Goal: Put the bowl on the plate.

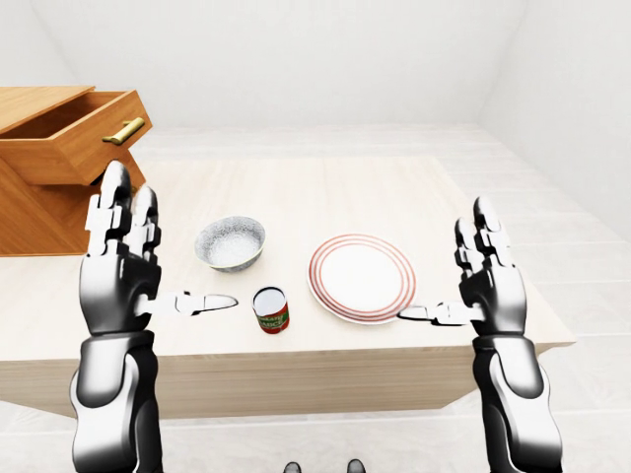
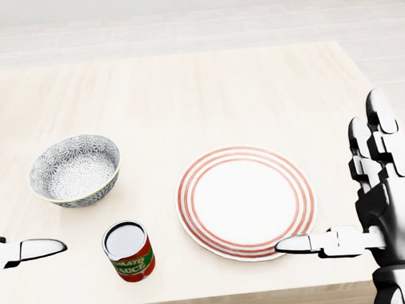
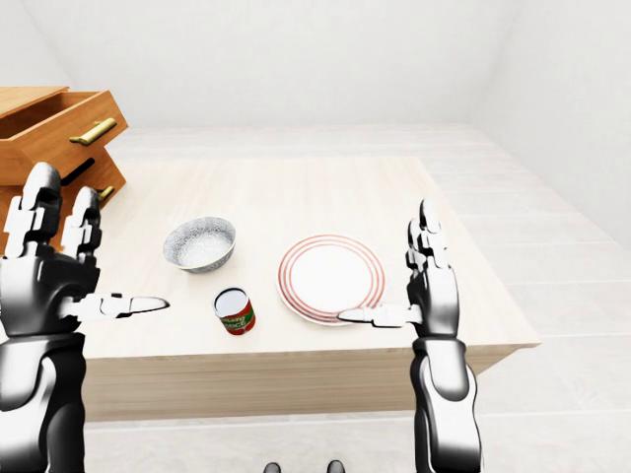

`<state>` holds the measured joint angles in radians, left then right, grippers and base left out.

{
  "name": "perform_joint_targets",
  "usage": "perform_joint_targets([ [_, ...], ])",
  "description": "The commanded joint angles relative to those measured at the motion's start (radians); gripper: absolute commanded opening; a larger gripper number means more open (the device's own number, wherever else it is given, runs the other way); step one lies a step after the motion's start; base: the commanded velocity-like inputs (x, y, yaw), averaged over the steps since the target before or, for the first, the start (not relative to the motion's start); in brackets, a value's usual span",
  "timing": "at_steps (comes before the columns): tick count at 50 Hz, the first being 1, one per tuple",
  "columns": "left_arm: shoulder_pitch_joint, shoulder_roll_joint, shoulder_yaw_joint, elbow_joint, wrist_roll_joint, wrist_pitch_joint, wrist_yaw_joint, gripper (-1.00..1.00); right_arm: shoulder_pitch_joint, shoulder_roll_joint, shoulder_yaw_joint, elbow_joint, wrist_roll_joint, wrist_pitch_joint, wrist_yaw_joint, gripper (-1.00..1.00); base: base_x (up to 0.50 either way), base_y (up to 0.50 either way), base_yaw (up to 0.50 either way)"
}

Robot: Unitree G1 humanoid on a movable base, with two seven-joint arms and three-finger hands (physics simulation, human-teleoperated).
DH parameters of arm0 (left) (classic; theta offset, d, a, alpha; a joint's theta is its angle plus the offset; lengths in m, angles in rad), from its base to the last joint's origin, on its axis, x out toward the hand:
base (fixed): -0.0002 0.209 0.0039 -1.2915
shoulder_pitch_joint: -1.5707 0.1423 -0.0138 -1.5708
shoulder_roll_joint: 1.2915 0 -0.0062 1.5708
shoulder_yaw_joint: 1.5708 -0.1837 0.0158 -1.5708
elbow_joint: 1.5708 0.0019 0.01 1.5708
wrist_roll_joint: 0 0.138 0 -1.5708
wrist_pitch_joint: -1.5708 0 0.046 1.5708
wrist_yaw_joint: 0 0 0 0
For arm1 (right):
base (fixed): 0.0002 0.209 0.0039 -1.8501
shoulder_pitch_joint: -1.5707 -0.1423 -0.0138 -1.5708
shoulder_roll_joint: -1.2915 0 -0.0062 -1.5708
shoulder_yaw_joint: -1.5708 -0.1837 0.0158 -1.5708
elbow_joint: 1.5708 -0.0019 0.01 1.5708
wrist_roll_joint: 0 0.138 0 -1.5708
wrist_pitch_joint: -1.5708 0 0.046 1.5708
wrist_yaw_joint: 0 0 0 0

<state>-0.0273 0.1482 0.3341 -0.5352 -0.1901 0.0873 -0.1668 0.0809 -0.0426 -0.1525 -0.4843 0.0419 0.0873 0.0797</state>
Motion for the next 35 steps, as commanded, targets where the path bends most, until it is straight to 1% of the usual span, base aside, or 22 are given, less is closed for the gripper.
perform_joint_targets([
  [1,-0.006,0.008,0.023,-0.061,0.005,0.0,-0.012,1.0,0.005,-0.001,-0.054,-0.109,0.01,0.0,0.003,1.0,0.0,0.0,0.0],
  [6,-0.006,-0.002,0.017,-0.029,0.016,0.0,-0.019,1.0,0.018,0.002,-0.062,-0.131,0.006,0.0,0.016,1.0,0.1,-0.01,0.0],
  [12,-0.006,-0.007,0.01,-0.041,0.02,0.0,-0.017,1.0,0.023,0.006,-0.073,-0.131,0.004,0.0,0.026,1.0,0.42,-0.07,0.0],
  [22,-0.011,-0.01,0.004,-0.006,0.033,0.0,-0.013,1.0,0.02,0.008,-0.084,-0.12,0.007,0.0,0.033,1.0,0.39,-0.06,0.0],
  [28,0.006,-0.015,0.0,-0.012,0.036,0.0,-0.017,1.0,0.024,0.009,-0.083,-0.128,0.005,0.0,0.035,1.0,0.05,0.0,0.0],
  [29,0.013,-0.01,-0.007,-0.008,0.041,0.0,-0.029,1.0,0.024,0.01,-0.084,-0.128,0.006,0.0,0.035,1.0,0.0,0.0,0.0],
  [35,0.011,-0.016,-0.004,0.001,0.047,0.0,-0.032,1.0,0.014,0.01,-0.083,-0.116,0.014,0.0,0.036,1.0,0.0,0.0,0.0],
])
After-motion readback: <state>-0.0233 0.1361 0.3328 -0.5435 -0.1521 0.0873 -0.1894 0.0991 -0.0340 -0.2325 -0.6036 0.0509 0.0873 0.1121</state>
